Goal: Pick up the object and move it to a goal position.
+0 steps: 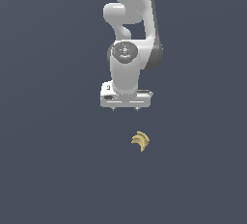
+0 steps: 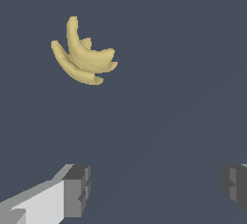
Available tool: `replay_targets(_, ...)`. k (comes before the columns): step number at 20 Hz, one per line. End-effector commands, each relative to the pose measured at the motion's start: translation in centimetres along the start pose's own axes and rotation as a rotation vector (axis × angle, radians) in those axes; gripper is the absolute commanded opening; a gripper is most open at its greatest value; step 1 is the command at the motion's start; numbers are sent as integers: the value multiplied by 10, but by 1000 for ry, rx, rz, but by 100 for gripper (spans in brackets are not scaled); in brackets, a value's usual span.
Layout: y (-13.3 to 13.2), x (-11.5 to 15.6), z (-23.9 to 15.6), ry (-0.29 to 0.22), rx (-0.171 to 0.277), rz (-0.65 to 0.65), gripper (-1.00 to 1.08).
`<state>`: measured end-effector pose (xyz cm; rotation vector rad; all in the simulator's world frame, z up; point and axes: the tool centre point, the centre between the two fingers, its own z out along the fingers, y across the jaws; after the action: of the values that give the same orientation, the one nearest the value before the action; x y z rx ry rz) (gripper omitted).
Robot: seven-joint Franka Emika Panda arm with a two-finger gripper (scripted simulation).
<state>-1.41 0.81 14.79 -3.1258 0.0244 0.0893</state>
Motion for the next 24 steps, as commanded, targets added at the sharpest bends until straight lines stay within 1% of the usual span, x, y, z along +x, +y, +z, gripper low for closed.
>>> replay_targets(1, 0, 0, 0, 0, 0, 0, 100)
replay_targets(9, -1, 0, -1, -11, -20, -43, 100)
replay_targets(16, -2, 2, 0, -11, -21, -54, 100)
replay_targets(20, -5, 7, 2, -9, -23, -92, 100)
replay_targets(24, -11, 16, 5, -5, -26, -157, 100)
